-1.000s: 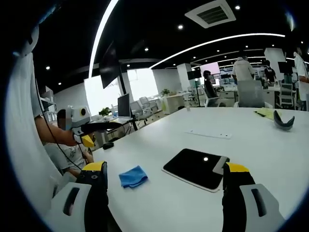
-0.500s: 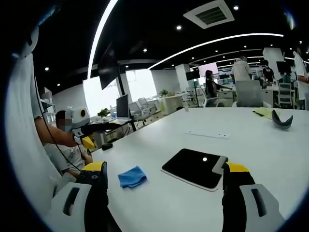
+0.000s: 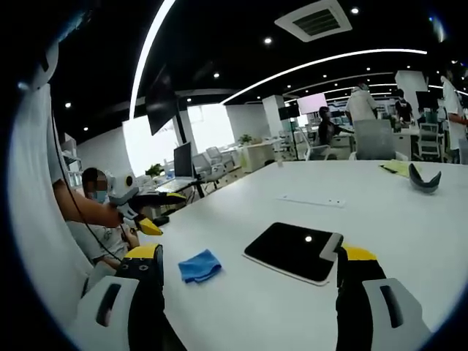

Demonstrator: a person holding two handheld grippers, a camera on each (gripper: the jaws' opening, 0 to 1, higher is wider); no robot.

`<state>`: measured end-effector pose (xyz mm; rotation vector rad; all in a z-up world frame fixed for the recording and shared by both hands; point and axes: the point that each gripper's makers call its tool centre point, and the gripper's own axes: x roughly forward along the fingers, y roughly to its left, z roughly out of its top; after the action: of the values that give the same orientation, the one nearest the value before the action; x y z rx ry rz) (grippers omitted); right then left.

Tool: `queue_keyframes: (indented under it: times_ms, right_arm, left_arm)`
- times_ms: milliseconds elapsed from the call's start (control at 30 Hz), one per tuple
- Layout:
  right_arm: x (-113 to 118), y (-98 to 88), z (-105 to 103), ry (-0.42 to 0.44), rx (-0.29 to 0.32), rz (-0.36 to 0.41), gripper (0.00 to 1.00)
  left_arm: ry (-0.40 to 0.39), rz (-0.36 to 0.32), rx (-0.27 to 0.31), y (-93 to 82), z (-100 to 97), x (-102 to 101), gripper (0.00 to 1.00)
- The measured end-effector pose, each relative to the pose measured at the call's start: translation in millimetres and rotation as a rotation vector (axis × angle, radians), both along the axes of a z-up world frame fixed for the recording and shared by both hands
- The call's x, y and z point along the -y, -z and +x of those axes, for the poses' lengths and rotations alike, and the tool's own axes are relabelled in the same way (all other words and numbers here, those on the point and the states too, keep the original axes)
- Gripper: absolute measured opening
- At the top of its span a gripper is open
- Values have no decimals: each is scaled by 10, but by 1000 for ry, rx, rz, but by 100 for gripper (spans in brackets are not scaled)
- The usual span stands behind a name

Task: Wipe the mirror surface with the cleaning cloth until all visible marks leave the cleaned area.

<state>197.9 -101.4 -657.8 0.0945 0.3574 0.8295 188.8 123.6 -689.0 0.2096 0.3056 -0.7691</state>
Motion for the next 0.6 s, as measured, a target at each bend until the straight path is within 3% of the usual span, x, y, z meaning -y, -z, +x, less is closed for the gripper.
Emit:
queue_keyframes:
  times_ms: [100, 600]
  right_arm:
    - [9, -5, 2, 2, 0, -4, 99]
    - [68, 17, -6, 25, -18, -14, 99]
  left_arm:
    - [1, 10, -9, 114, -16, -22, 63]
    - [1, 35, -108, 653, -24, -52, 46]
